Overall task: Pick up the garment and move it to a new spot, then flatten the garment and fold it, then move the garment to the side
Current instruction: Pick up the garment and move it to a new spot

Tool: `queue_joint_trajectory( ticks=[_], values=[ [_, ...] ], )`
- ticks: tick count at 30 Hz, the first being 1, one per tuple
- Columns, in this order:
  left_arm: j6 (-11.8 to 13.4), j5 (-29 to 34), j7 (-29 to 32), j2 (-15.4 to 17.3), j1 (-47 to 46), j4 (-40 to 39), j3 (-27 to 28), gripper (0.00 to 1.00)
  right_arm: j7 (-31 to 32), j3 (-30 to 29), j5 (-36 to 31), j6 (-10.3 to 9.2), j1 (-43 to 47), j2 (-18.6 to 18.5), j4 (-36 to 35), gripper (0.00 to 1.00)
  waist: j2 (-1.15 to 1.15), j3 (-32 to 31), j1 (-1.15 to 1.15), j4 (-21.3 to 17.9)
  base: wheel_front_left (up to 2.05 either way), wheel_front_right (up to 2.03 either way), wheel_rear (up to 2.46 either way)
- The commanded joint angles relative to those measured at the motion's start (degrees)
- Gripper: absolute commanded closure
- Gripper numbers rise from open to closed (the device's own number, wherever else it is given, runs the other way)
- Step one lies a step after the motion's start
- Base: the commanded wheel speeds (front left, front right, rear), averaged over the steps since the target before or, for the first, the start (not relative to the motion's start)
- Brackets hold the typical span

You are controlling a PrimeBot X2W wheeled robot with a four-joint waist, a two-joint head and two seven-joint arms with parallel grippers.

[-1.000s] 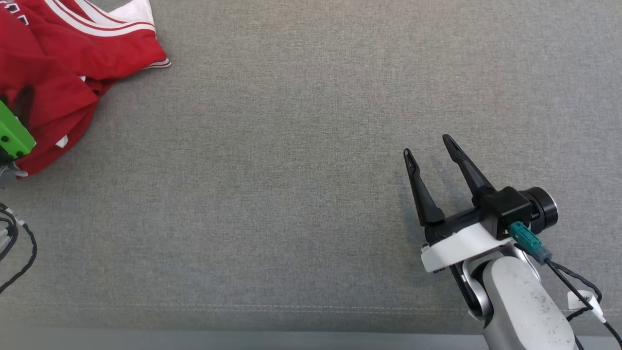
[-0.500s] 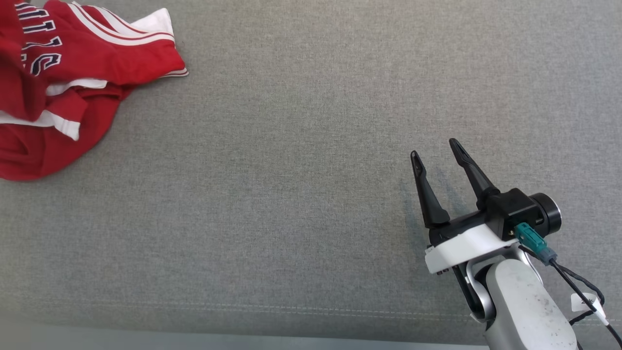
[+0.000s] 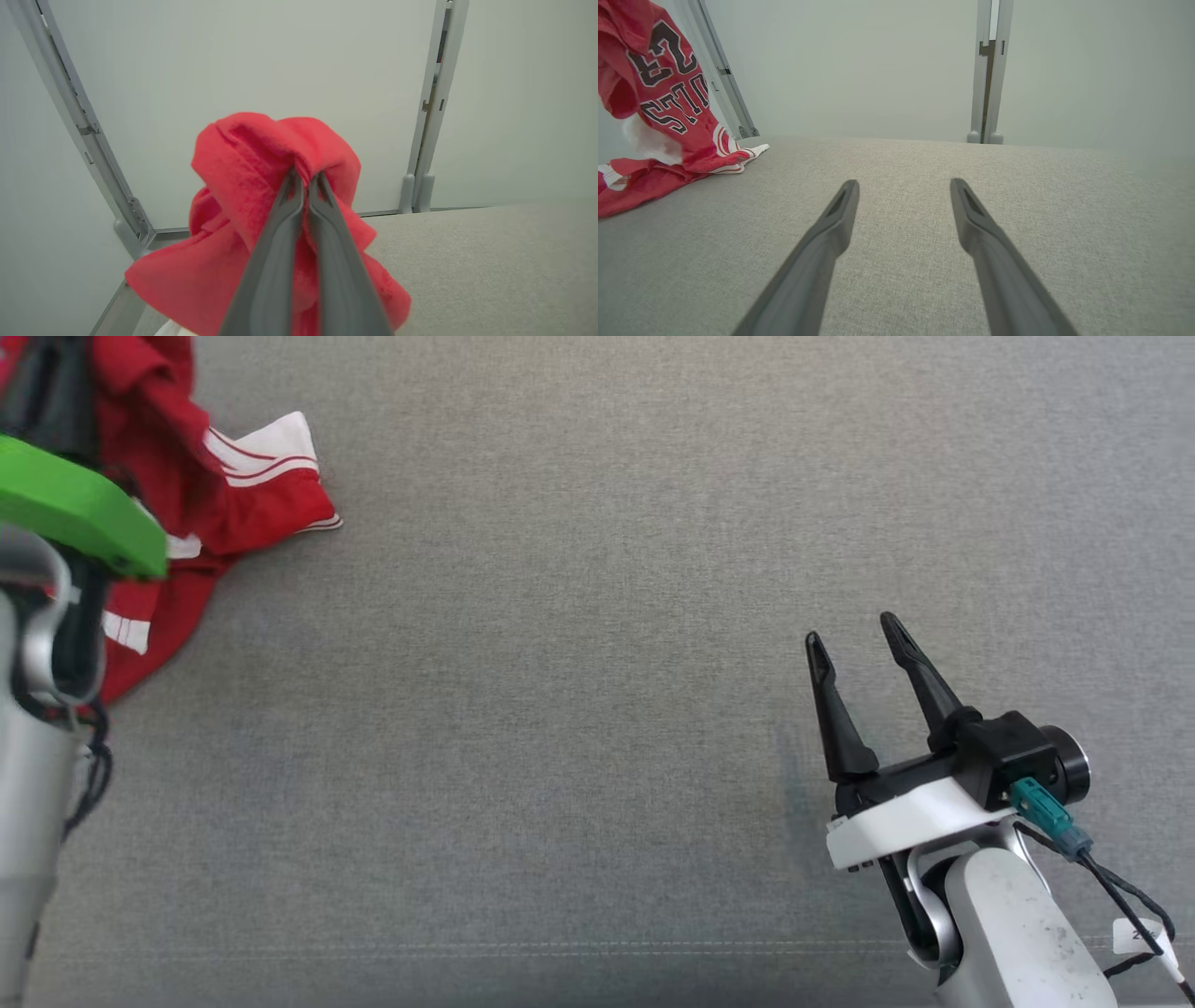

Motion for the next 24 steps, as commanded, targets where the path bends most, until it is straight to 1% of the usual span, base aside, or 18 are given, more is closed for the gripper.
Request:
queue_joint_trajectory(
  ticks=[1, 5, 8, 10, 11, 13, 17, 19, 20, 24],
  values=[
    [1.3, -0.1, 0.2, -0.3, 2.6, -3.3, -0.1, 1.0, -0.2, -0.2, 0.3, 0.0, 0.7, -0.1, -0.4, 0.0, 0.0, -0.8, 0.0, -1.7, 0.0, 0.0, 0.0],
    [5.1, 0.2, 1.2, -2.2, 9.6, -14.9, -1.7, 1.0, -0.2, -0.4, 1.2, 0.0, 1.0, -0.1, -1.0, 0.0, 0.0, -0.5, 0.0, -4.3, 0.0, 0.0, 0.0],
    [7.5, -0.1, 1.9, -3.8, 13.7, -21.0, -3.0, 1.0, -0.2, -0.4, 2.0, 0.0, 0.7, -0.1, -1.6, 0.0, 0.0, 0.0, 0.0, -6.9, 0.0, 0.0, 0.0],
    [8.6, -0.2, 2.3, -5.2, 15.6, -23.8, -4.2, 1.0, -0.2, -0.6, 2.5, 0.0, 0.6, -0.1, -1.9, 0.0, 0.0, 0.4, 0.0, -8.6, 0.0, 0.0, 0.0],
    [8.6, -0.2, 2.3, -5.2, 15.6, -23.8, -4.2, 1.0, -0.2, -0.6, 2.5, 0.0, 0.6, -0.1, -1.9, 0.0, 0.0, 0.4, 0.0, -8.6, 0.0, 0.0, 0.0],
    [9.0, 0.3, 3.0, -6.2, 16.6, -25.7, -5.9, 1.0, -0.2, -0.9, 2.9, -0.01, 0.6, -0.1, -2.2, 0.0, 0.0, 1.1, 0.0, -10.3, 0.0, 0.0, 0.0],
    [8.7, 0.5, 4.3, -9.6, 18.0, -26.7, -10.5, 1.0, -0.2, -1.0, 4.2, 0.0, 0.5, -0.1, -2.5, 0.0, 0.0, 1.9, 0.0, -13.7, 0.0, 0.0, 0.0],
    [8.0, -0.2, 4.9, -11.9, 18.3, -26.0, -12.9, 1.0, -0.2, -0.6, 4.9, 0.0, 0.3, 0.0, -2.8, 0.0, 0.0, 2.4, 0.0, -15.5, 0.0, 0.0, 0.0],
    [8.0, 0.3, 5.2, -12.2, 18.1, -25.4, -13.6, 1.0, -0.2, -0.3, 5.3, 0.0, 0.2, 0.0, -2.9, 0.0, 0.0, 2.7, 0.0, -16.5, 0.0, 0.0, 0.0],
    [7.0, 1.0, 6.0, -15.0, 16.4, -22.1, -16.8, 1.0, -0.2, 0.0, 6.2, 0.0, 0.1, 0.0, -3.1, 0.0, 0.0, 3.7, 0.0, -19.8, 0.0, 0.0, 0.0]
  ],
)
